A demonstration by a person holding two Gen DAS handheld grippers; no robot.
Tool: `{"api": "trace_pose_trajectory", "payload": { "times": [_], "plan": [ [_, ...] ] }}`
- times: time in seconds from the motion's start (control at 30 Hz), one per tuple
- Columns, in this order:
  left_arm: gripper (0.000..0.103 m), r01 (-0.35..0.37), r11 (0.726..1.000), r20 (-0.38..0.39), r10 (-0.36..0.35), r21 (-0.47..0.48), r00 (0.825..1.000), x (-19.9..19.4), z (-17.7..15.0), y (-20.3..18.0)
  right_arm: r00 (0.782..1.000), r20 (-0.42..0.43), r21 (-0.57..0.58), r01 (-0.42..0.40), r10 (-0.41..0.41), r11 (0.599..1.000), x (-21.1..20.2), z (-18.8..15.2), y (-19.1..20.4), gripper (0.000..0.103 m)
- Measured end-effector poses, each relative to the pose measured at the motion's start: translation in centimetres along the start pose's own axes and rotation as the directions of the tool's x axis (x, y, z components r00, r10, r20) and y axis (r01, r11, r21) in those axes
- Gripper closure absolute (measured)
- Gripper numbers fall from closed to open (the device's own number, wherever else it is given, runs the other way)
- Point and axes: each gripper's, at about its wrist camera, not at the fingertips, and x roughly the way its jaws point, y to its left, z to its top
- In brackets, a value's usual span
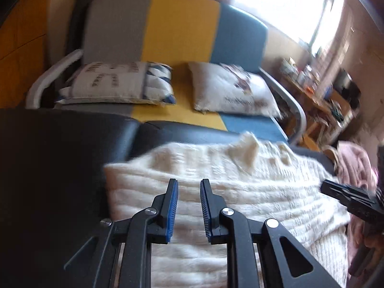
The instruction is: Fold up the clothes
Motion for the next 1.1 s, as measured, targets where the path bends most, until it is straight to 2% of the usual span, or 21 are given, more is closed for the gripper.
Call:
{"api": "trace_pose_trajectory", "payload": {
  "times": [0.03, 0.13, 0.2, 0.3, 0.4, 0.47, 0.5, 0.53, 0.6, 0.67, 0.77, 0.93, 1.0, 1.03, 1.07, 1.1],
  "plan": [
    [0.085, -0.01, 0.999, -0.017, 0.01, 0.032, 1.0, 0.7, -0.1, -0.7, 1.0, -0.008, -0.016, -0.004, 0.004, 1.0, 0.8, 0.1, 0.7, 0.09],
    [0.084, -0.111, 0.986, -0.073, 0.121, 0.126, 0.99, 3.3, -1.2, -2.5, 0.997, -0.058, -0.044, 0.05, -0.053, 0.998, 3.7, -0.4, 1.4, 0.09],
    [0.085, -0.094, 0.991, -0.055, 0.099, 0.092, 0.994, 2.8, -1.3, -2.3, 0.996, -0.063, -0.041, 0.063, -0.065, 0.997, 4.5, -1.0, 1.0, 0.091],
    [0.085, -0.012, 1.0, -0.022, 0.013, 0.024, 1.0, 1.4, -0.7, -2.1, 0.998, -0.053, -0.013, 0.031, -0.031, 0.999, 3.5, -0.7, 0.5, 0.091],
    [0.085, 0.052, 0.998, 0.004, -0.052, 0.043, 0.999, 1.0, 0.1, -3.8, 0.999, -0.032, -0.01, 0.001, -0.002, 1.0, 2.1, 0.4, 0.8, 0.091],
    [0.085, 0.077, 0.993, -0.02, -0.075, 0.087, 0.997, 1.9, 0.1, -5.6, 0.999, -0.021, -0.013, -0.041, 0.041, 0.999, 1.6, 1.0, 1.4, 0.09],
    [0.084, 0.076, 0.99, -0.041, -0.072, 0.114, 0.997, 2.7, 0.0, -6.6, 0.998, -0.029, -0.025, -0.053, 0.052, 0.998, 1.9, 1.1, 1.7, 0.09],
    [0.084, 0.049, 0.987, -0.063, -0.04, 0.151, 0.997, 3.7, -0.5, -7.5, 0.997, -0.038, -0.038, -0.063, 0.061, 0.997, 2.3, 1.2, 2.1, 0.09],
    [0.084, 0.0, 0.977, -0.092, 0.02, 0.215, 0.996, 5.5, -1.2, -9.1, 0.995, -0.09, -0.057, -0.037, 0.032, 0.998, 4.4, 0.8, 2.3, 0.09],
    [0.084, -0.003, 0.979, -0.068, 0.018, 0.203, 0.998, 5.4, -1.4, -9.1, 0.995, -0.085, -0.028, -0.049, 0.047, 0.998, 4.3, 0.6, 1.6, 0.09],
    [0.084, 0.037, 0.988, -0.052, -0.029, 0.147, 0.998, 4.0, -1.1, -8.2, 0.995, -0.072, 0.021, -0.072, 0.073, 0.997, 3.8, 0.2, 0.5, 0.09],
    [0.084, 0.083, 0.982, 0.017, -0.088, 0.167, 0.996, 1.2, -2.1, -8.1, 1.0, -0.013, 0.054, 0.005, -0.004, 0.999, -0.6, -1.0, -3.2, 0.09],
    [0.084, 0.066, 0.976, -0.013, -0.064, 0.209, 0.998, 2.2, -2.5, -8.9, 0.999, -0.014, 0.068, 0.037, -0.037, 0.997, -1.2, -1.5, -4.8, 0.09],
    [0.084, 0.048, 0.975, -0.025, -0.043, 0.219, 0.999, 2.9, -2.8, -9.2, 0.997, -0.052, 0.091, 0.061, -0.056, 0.994, -0.3, -1.8, -6.0, 0.09],
    [0.084, 0.03, 0.973, -0.037, -0.022, 0.229, 0.999, 3.7, -3.1, -9.5, 0.994, -0.091, 0.119, 0.064, -0.054, 0.991, 0.6, -2.2, -7.1, 0.091],
    [0.084, 0.017, 0.972, -0.044, -0.006, 0.236, 0.999, 4.1, -3.2, -9.8, 0.995, -0.096, 0.139, 0.049, -0.036, 0.989, 1.2, -2.5, -7.8, 0.093]
  ]
}}
